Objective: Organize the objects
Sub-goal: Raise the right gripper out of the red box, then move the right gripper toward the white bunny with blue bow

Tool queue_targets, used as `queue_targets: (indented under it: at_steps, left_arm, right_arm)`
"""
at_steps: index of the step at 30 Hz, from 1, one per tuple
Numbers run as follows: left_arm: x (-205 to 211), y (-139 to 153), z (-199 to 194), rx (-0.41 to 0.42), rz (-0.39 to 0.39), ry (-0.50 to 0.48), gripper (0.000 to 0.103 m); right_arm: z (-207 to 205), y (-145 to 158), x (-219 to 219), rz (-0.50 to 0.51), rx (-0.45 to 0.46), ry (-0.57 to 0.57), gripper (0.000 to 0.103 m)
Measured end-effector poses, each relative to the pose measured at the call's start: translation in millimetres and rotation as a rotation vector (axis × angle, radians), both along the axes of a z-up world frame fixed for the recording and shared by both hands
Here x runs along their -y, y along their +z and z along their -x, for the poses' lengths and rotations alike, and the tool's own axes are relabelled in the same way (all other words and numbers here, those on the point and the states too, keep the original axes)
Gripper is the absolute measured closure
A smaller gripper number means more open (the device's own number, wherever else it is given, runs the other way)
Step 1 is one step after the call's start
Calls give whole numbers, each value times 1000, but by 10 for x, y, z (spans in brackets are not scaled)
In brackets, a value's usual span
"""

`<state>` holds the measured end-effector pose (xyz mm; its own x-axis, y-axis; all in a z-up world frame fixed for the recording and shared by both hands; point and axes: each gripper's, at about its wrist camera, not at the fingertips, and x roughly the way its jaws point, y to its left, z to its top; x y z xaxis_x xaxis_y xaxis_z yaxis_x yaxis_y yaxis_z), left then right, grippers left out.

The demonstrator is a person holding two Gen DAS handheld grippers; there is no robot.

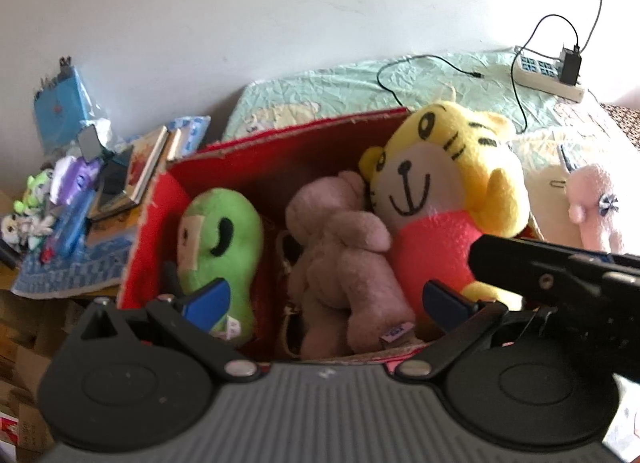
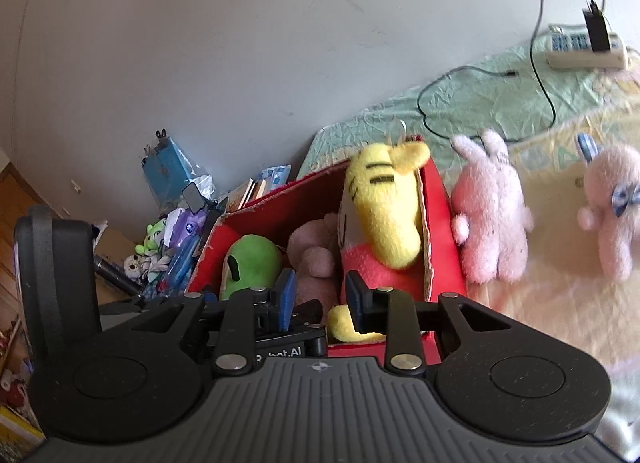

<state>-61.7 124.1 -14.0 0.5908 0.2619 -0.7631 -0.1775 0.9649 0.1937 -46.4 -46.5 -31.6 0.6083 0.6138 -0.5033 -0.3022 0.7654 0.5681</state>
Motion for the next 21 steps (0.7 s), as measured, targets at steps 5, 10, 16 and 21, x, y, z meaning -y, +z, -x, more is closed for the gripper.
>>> queue_targets:
  at_steps: [5, 10, 16, 21]
  left_arm:
    - [64, 40, 22, 9, 0, 17, 1]
    - [64, 62, 54, 31, 40, 40, 1]
    - [-103, 5, 18, 25, 176, 125, 2]
    - [-203, 14, 47, 59, 179, 170, 2]
  right_arm:
    - [13, 76, 67, 28, 44, 4, 66]
    - [-29, 35, 166, -21, 49, 0, 66]
    - [-76, -80, 282, -106, 38, -43, 66]
    - [-90, -72, 416, -123, 44, -38, 66]
